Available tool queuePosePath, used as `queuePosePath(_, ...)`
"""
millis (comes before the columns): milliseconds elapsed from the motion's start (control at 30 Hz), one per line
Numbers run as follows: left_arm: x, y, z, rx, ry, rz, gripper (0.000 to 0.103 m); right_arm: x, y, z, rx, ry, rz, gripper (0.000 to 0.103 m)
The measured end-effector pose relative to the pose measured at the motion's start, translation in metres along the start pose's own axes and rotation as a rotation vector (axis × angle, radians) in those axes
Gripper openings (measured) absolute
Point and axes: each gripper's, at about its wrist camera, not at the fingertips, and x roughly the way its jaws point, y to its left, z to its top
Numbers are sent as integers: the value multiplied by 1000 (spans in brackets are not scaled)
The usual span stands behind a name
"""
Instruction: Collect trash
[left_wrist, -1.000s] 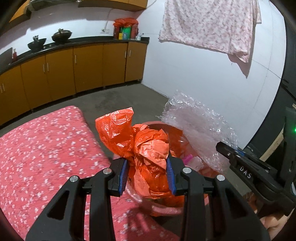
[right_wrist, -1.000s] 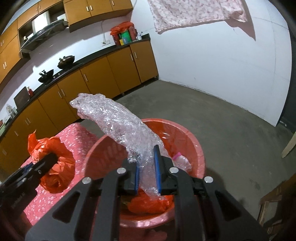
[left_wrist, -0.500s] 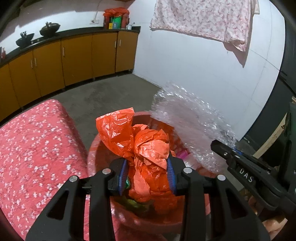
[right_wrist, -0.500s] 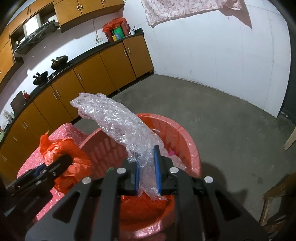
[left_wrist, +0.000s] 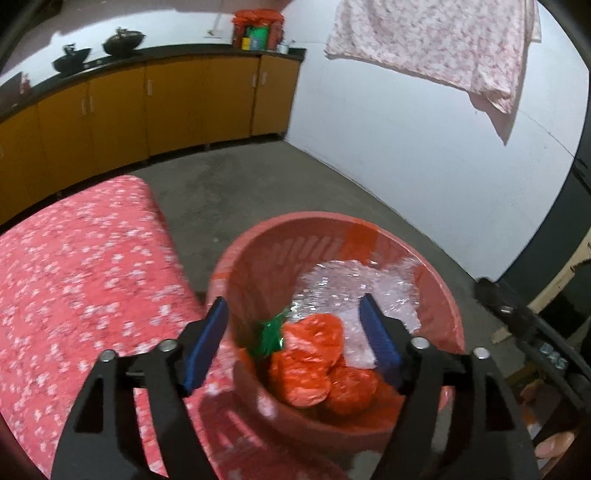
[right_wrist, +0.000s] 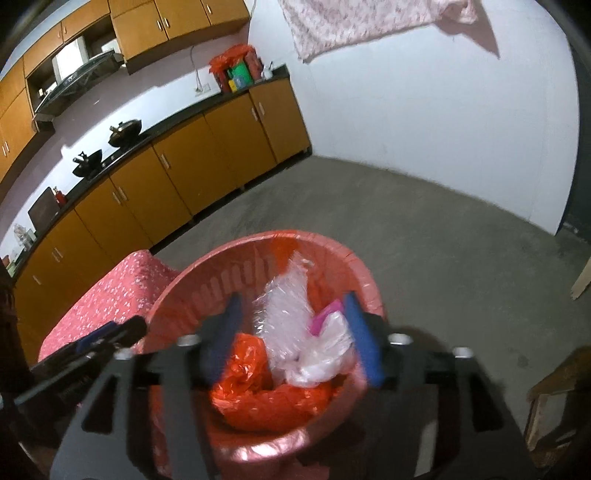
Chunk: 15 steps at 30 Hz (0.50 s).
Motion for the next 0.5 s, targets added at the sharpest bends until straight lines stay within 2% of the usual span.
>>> queuePosePath(67, -17, 7, -4, -19, -29, 17, 87, -21, 2, -3, -24, -77, -39, 95)
queuePosePath(100, -26, 11, -6, -28, -44, 26, 93, -31, 4, -4, -41, -116, -59, 99)
queuePosePath(200, -56, 18, -15, -52, -93, 64, 101, -59, 11, -11, -111, -184, -106, 99)
queuePosePath(267, -78, 24, -24, -65, -119, 110, 101, -77, 18, -17, -154, -209, -138, 99)
queuePosePath(500, -156, 40, -64, -53, -215, 260, 101, -128, 45, -39, -247, -204, -114, 99)
